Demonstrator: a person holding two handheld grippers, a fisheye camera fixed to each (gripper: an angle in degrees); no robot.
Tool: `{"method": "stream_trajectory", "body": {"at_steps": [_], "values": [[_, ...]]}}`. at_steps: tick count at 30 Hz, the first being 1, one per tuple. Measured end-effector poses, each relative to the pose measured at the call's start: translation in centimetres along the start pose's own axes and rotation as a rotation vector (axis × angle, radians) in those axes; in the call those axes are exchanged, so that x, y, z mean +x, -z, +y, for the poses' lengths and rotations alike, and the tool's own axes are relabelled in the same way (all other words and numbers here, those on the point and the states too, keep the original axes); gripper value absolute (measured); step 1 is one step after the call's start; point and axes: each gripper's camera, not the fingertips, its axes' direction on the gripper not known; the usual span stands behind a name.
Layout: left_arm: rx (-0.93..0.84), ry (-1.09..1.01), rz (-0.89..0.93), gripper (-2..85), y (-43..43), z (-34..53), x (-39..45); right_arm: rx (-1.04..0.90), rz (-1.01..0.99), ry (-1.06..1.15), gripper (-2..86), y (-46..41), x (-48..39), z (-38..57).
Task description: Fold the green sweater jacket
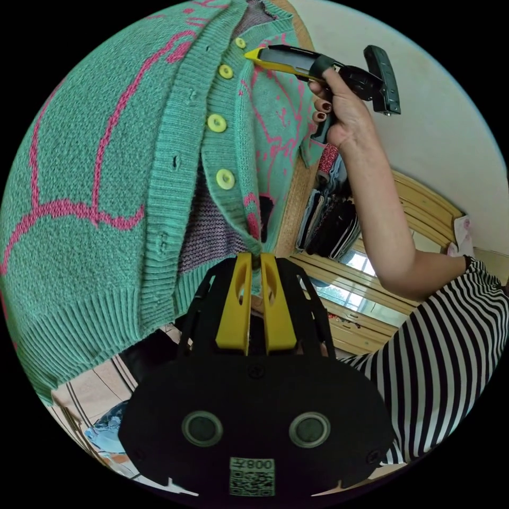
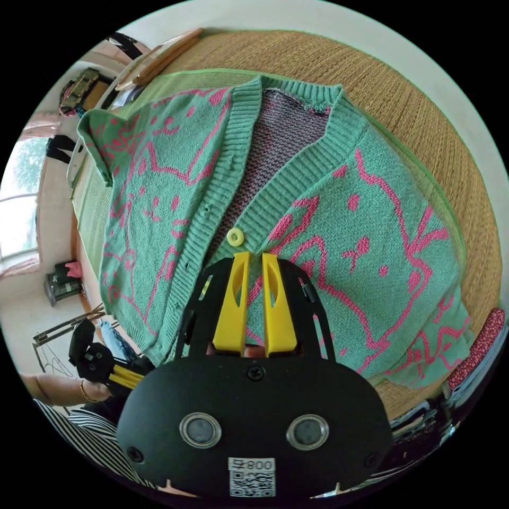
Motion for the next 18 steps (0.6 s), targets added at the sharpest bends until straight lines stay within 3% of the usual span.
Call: {"method": "stream_trajectory", "body": {"at_steps": [5, 13, 18], "values": [[0.002, -0.059, -0.001, 3.0, 0.6, 1.0, 1.6, 0.029, -0.133, -0.023, 2.3, 0.8, 1.1, 1.0], [0.081, -0.187, -0.099, 2.8, 5.4, 3.8, 5.7, 0.28, -0.32, -0.025, 1.8, 6.5, 2.2, 3.6], [0.109, -0.063, -0.136, 2.8, 6.3, 5.1, 2.4, 0.16, -0.283, 0.0, 2.1, 2.0, 0.5, 1.0]]}}
